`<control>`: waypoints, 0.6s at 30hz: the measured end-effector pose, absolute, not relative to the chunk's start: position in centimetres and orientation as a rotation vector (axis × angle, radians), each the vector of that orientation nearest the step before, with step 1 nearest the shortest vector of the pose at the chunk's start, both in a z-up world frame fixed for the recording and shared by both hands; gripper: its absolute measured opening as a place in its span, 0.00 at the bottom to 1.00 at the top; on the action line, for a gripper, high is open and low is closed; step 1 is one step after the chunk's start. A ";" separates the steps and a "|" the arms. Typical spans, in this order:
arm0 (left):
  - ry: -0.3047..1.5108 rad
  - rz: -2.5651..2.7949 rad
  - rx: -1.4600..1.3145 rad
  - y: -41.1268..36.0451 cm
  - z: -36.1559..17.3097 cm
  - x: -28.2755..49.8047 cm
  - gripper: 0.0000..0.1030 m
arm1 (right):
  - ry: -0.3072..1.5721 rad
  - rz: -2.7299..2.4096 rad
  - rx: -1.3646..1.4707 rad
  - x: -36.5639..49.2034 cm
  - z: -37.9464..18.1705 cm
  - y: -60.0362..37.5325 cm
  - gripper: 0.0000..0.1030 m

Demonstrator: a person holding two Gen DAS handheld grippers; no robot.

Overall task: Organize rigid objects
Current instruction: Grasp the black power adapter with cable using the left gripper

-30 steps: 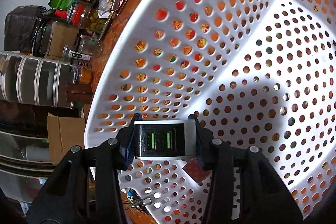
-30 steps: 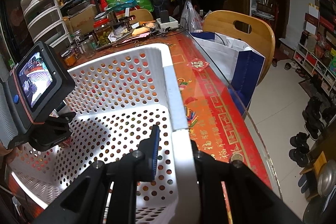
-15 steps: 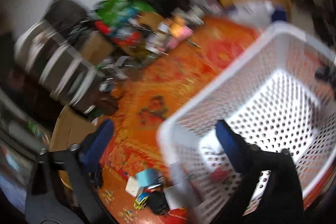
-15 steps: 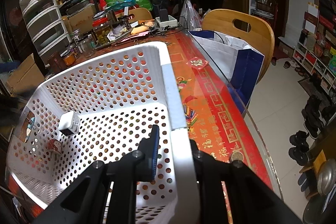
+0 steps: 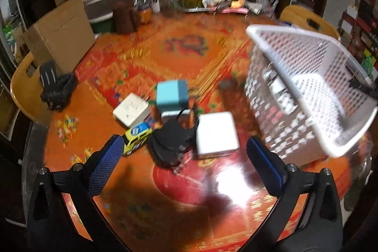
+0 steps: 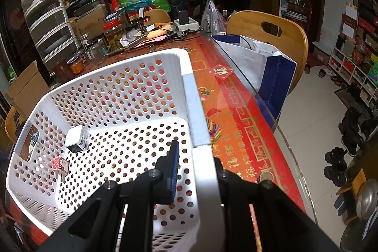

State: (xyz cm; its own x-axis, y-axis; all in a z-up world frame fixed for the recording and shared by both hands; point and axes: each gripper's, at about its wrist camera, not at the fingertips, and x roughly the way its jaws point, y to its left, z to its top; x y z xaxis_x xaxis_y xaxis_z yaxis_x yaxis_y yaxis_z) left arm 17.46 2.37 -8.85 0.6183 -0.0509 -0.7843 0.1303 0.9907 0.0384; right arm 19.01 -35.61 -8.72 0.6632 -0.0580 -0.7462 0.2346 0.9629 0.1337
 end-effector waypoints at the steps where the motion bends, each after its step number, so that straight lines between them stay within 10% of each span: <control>1: 0.907 -0.089 0.092 2.7 -9.7 17.6 0.97 | 0.832 -0.169 0.227 19.0 -8.7 -35.6 0.14; 5: 0.974 -0.059 0.065 4.3 -12.4 18.6 0.68 | 0.830 -0.177 0.231 18.8 -8.7 -35.6 0.14; 18: 1.025 -0.080 -0.035 6.4 -16.5 22.6 0.67 | 0.832 -0.183 0.226 18.9 -8.7 -35.7 0.14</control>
State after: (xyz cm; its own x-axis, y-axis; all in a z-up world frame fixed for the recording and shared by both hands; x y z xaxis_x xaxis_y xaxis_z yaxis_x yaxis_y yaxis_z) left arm 22.58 6.40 -16.46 0.5162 -0.0825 -0.8525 0.0499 0.9966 -0.0662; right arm 18.89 -35.72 -8.65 0.6601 -0.0721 -0.7477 0.2480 0.9605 0.1263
